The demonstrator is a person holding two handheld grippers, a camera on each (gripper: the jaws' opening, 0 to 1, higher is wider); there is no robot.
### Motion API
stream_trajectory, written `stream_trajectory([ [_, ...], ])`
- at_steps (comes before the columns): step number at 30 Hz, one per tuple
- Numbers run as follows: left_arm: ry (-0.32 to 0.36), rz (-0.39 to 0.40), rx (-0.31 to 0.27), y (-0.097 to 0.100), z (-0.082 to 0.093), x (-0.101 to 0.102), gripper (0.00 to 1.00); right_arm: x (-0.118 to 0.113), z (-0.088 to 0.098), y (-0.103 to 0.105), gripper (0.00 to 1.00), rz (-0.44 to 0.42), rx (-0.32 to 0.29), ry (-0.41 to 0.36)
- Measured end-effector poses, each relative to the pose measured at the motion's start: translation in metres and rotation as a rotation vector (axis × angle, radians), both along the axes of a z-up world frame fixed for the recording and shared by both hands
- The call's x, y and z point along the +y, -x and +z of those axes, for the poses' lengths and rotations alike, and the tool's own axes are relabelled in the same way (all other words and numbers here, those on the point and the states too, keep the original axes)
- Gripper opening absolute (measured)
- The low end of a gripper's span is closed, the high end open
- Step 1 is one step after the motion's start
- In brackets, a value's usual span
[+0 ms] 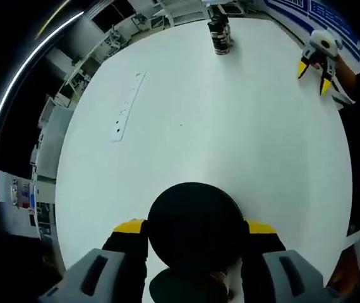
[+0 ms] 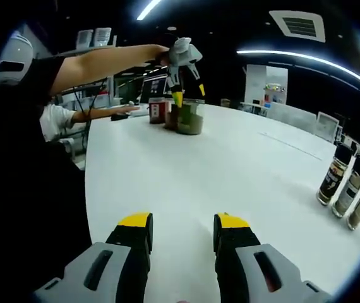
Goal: Pick up the mixed condiments and ingredients on the table and sort them into separate groups
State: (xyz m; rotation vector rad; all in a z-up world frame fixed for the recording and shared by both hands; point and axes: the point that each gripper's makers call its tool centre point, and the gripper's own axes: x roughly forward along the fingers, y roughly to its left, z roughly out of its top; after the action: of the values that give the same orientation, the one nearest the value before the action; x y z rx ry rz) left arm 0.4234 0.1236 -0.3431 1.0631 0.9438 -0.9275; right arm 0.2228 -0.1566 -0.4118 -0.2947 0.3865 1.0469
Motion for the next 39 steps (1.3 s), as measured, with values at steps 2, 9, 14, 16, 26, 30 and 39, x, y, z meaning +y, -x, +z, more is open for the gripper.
stream_trajectory([
  [2, -0.004, -0.015, -0.010, 0.000, -0.001, 0.001, 0.59, 0.000, -0.001, 0.000, 0.39, -0.001, 0.003, 0.003],
  [9, -0.032, -0.038, -0.038, -0.003, -0.003, 0.001, 0.59, 0.002, 0.000, 0.003, 0.39, 0.011, -0.002, 0.009],
  [14, -0.036, -0.031, -0.043, -0.004, -0.004, 0.001, 0.60, 0.002, 0.005, 0.001, 0.40, 0.002, -0.006, -0.013],
  [16, -0.035, -0.031, -0.048, -0.003, -0.004, 0.001, 0.60, 0.003, 0.006, 0.001, 0.40, 0.004, -0.009, -0.009],
  [26, -0.015, -0.028, -0.077, -0.002, -0.007, 0.007, 0.66, 0.002, 0.008, 0.002, 0.40, 0.011, -0.019, -0.010],
  [30, 0.027, -0.016, -0.073, 0.004, 0.000, 0.006, 0.68, 0.001, 0.009, 0.001, 0.40, 0.006, -0.021, -0.016],
  [39, 0.317, 0.010, -0.092, 0.024, 0.022, -0.017, 0.75, 0.003, 0.017, 0.002, 0.40, 0.015, -0.037, -0.020],
])
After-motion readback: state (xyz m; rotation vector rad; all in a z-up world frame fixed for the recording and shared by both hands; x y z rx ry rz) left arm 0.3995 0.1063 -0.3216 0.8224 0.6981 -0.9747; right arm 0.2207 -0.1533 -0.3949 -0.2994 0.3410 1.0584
